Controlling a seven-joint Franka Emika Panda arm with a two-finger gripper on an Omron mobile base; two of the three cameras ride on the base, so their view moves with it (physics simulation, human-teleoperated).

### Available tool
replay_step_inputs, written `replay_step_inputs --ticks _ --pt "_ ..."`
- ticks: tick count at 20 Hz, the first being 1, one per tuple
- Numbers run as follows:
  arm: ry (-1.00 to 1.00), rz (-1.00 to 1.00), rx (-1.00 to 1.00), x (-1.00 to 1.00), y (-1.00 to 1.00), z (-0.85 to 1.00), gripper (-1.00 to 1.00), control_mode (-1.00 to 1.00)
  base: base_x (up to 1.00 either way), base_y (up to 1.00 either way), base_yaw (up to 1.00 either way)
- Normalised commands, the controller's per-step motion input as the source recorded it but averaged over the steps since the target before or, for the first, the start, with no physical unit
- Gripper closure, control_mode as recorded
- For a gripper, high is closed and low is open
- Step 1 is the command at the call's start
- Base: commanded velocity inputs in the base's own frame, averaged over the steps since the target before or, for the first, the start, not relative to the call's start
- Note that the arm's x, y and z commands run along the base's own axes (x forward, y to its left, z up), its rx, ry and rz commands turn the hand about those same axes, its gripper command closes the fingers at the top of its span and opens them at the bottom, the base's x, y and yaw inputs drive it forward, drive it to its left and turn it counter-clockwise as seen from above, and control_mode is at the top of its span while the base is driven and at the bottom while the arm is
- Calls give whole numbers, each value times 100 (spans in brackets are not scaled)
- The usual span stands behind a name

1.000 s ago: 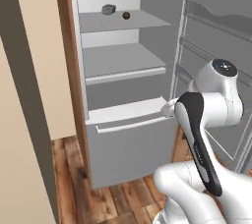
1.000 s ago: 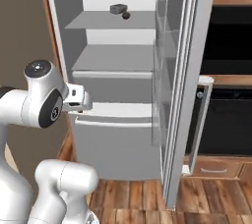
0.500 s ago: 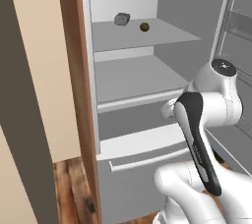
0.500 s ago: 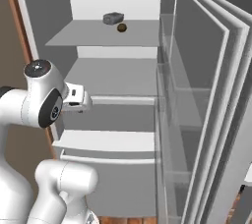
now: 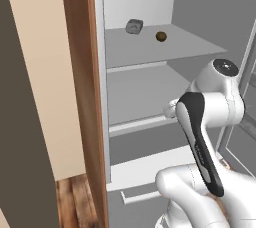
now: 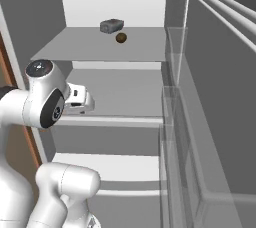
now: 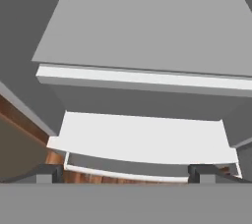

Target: Pick the two kiwis from the fridge and place them on the plate next to the blender to make a fruit smoothie.

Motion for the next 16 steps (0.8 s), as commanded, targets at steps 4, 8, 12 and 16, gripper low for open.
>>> replay_step_inputs --ticks 4,8,12,16 --pt "-6 0 0 -1 -36 36 -100 -100 0 0 0" --pt "-6 -10 0 0 -14 64 -100 -100 0 0 0" --pt "-8 -12 0 0 -34 86 -100 -100 0 0 0" --pt "-3 -12 0 0 -23 94 -100 -100 0 0 0"
